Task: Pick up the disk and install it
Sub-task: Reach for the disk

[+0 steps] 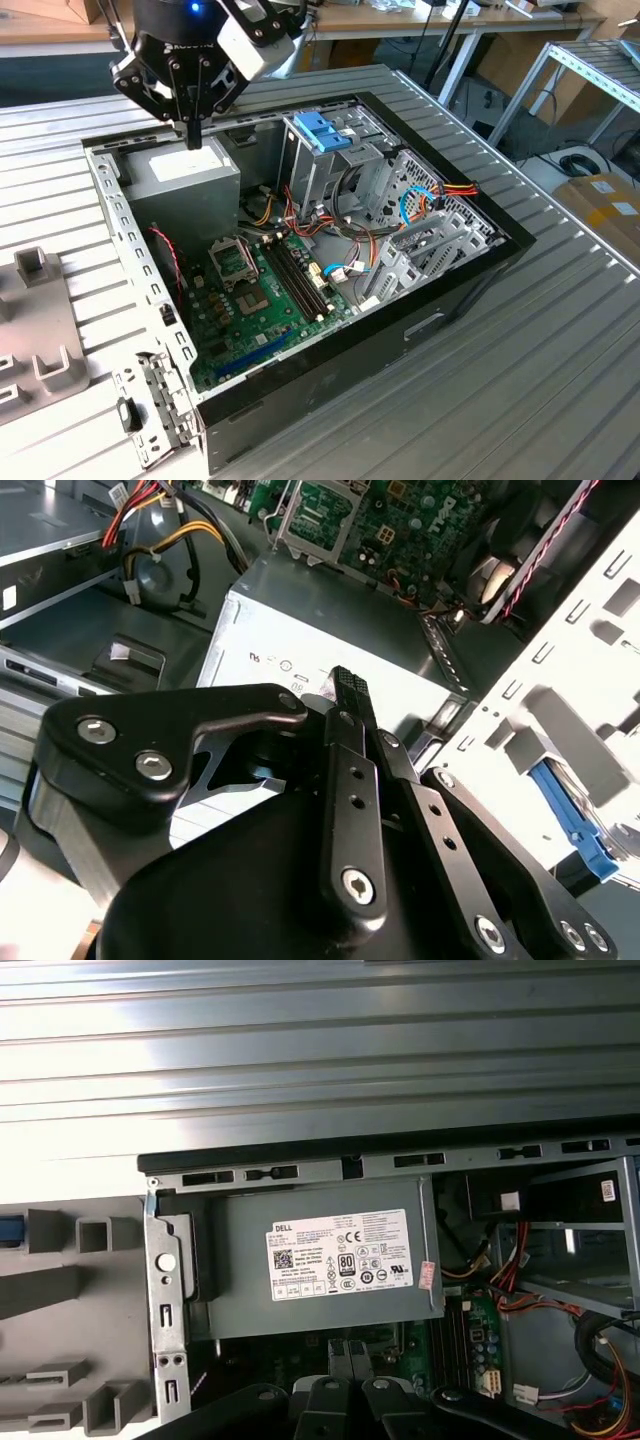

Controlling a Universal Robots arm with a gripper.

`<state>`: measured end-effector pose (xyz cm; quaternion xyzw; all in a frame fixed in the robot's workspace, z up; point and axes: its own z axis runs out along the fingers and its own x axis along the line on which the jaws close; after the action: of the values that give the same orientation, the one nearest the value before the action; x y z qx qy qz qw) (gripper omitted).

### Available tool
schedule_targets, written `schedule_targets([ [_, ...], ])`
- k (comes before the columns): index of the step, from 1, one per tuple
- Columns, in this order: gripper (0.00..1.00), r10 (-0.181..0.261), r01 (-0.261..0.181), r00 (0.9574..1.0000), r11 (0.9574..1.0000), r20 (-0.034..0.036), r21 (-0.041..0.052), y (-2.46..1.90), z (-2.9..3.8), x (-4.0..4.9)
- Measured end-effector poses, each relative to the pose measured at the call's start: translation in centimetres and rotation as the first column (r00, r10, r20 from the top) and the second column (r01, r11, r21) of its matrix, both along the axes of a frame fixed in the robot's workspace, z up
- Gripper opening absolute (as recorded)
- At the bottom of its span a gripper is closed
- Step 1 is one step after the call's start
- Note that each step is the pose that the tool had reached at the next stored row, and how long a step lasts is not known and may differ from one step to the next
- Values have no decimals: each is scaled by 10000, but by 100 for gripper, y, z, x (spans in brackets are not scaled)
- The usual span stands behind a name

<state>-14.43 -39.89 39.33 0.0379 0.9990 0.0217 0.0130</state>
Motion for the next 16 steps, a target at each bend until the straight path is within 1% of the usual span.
schedule_targets([
  [16,10,0,0,10000,10000,1,1,0,0,-63],
])
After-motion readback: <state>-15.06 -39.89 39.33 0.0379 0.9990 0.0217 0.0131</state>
